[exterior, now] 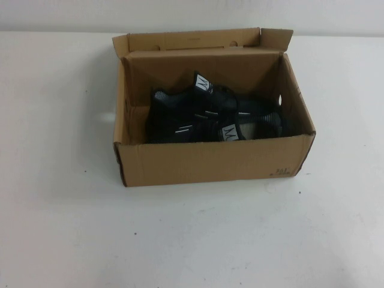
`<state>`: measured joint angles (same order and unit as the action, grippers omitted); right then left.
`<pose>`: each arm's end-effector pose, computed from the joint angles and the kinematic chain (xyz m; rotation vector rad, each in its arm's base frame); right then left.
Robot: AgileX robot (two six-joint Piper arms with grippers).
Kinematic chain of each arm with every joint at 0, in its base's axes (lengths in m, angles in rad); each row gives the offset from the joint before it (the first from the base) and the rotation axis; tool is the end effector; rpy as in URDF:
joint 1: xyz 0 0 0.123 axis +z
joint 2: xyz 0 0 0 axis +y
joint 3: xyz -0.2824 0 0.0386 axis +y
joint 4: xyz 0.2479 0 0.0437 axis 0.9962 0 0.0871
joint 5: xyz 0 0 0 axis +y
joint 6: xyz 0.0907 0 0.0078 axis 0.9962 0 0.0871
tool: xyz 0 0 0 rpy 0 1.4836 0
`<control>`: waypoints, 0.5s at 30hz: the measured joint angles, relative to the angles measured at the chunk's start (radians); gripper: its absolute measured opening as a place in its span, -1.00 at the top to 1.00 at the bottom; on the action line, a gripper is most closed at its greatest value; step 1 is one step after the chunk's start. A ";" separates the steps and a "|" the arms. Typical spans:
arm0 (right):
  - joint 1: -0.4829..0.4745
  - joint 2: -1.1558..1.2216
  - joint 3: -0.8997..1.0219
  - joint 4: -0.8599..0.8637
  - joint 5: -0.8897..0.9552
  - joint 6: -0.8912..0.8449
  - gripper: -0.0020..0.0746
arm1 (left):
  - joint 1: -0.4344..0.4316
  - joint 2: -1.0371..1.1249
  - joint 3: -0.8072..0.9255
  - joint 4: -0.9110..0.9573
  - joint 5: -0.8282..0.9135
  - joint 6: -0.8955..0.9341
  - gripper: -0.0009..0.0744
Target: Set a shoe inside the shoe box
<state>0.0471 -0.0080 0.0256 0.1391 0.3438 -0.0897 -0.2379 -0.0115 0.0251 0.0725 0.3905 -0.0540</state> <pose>0.0532 0.0068 0.1742 -0.0380 1.8425 0.1049 0.0512 -0.0098 0.1703 0.2176 1.8761 -0.1278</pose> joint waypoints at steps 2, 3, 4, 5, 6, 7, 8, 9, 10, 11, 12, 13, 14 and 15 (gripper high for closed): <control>0.000 0.000 0.000 -0.025 0.002 0.043 0.99 | 0.000 0.000 0.000 0.000 0.000 0.000 0.98; 0.000 0.000 0.000 -0.033 0.002 0.056 0.99 | 0.000 0.000 0.000 0.000 0.000 0.000 0.98; 0.000 0.000 0.000 -0.038 0.004 0.065 0.99 | 0.000 0.000 0.000 0.000 0.000 0.000 0.98; 0.000 0.000 0.000 -0.039 0.006 0.070 0.99 | 0.000 0.000 0.000 0.000 0.000 0.000 0.98; 0.000 0.000 0.000 -0.044 0.008 0.075 0.99 | 0.000 0.000 0.000 0.000 0.000 0.000 0.98; 0.000 0.000 0.000 -0.046 0.011 0.077 0.99 | 0.000 0.000 0.000 0.000 0.000 0.000 0.98; 0.000 0.000 0.000 -0.049 0.012 0.080 0.99 | 0.000 0.000 0.000 0.000 0.000 0.000 0.98; -0.002 0.000 0.000 -0.058 0.017 0.090 0.99 | 0.000 0.000 0.000 0.000 0.000 0.000 0.98; -0.007 0.000 0.000 -0.071 0.022 0.106 0.99 | 0.000 0.000 0.000 0.000 0.000 0.000 0.98; -0.013 0.000 0.000 -0.088 0.032 0.128 0.99 | 0.000 0.000 0.000 0.000 0.000 0.000 0.98; -0.024 0.000 0.000 -0.115 0.038 0.157 0.99 | 0.000 0.000 0.000 0.000 0.000 0.000 0.98; -0.034 0.000 0.000 -0.139 0.040 0.180 0.99 | 0.000 0.000 0.000 0.000 0.000 0.000 0.98; -0.039 0.000 0.000 -0.163 0.043 0.191 0.99 | 0.000 0.000 0.000 0.000 0.000 0.000 0.98; -0.048 0.000 0.000 -0.178 0.045 0.196 0.99 | 0.000 0.000 0.000 0.000 0.000 0.000 0.98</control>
<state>-0.0013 -0.0080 0.0256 -0.0386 0.3888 0.1059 -0.2379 -0.0115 0.0251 0.0725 0.3905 -0.0540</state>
